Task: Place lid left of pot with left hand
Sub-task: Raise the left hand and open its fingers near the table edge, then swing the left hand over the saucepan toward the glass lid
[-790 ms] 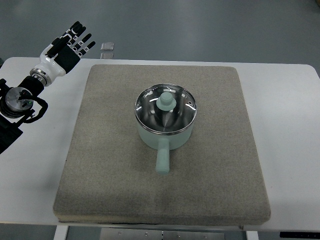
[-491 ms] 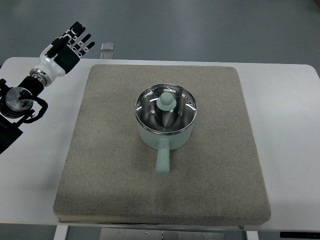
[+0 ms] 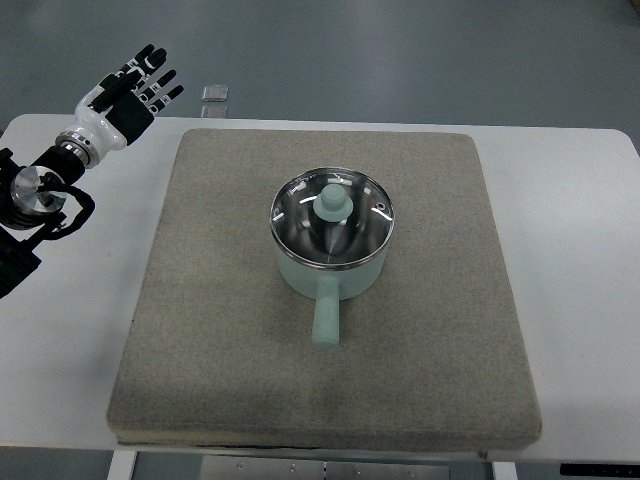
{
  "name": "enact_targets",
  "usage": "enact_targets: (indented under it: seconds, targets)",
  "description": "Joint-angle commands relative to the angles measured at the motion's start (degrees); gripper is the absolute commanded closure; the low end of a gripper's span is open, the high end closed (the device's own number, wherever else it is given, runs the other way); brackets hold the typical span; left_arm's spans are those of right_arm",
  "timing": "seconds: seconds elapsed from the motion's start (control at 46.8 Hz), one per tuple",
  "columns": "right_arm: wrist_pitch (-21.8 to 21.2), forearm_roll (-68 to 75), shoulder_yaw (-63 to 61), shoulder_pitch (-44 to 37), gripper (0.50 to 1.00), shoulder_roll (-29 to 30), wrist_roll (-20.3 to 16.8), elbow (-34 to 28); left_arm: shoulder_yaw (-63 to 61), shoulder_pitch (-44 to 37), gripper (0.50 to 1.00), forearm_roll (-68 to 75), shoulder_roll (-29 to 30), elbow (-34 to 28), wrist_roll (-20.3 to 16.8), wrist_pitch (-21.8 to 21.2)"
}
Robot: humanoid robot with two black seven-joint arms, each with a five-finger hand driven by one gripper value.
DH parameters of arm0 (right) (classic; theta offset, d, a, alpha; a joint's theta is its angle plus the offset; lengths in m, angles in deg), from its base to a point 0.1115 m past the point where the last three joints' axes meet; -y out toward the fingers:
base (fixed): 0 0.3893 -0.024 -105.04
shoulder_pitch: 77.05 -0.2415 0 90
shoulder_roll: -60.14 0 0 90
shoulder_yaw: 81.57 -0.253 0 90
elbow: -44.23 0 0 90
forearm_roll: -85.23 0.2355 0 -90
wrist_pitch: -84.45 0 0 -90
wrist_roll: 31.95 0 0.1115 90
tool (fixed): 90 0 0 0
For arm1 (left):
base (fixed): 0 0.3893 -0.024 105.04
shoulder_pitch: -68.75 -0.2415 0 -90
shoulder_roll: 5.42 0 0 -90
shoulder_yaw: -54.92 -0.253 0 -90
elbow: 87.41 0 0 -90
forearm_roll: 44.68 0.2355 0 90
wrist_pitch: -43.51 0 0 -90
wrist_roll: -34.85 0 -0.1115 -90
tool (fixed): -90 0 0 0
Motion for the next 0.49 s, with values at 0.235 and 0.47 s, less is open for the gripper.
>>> enact_targets:
  seconds: [0.235, 0.47]
  targets:
    - [0.01, 0.0, 0.0, -0.02, 0.579, 0.0, 0.0, 0.0, 1.22, 0.78, 0.504, 28.79, 2.18, 1.3, -5.75, 0.71]
    - [-0.08, 0.0, 0.0, -0.02, 0.579, 0.0, 0.0, 0.0, 0.52, 1.3, 0.506, 45.22, 10.52, 13.6, -10.59, 0.36]
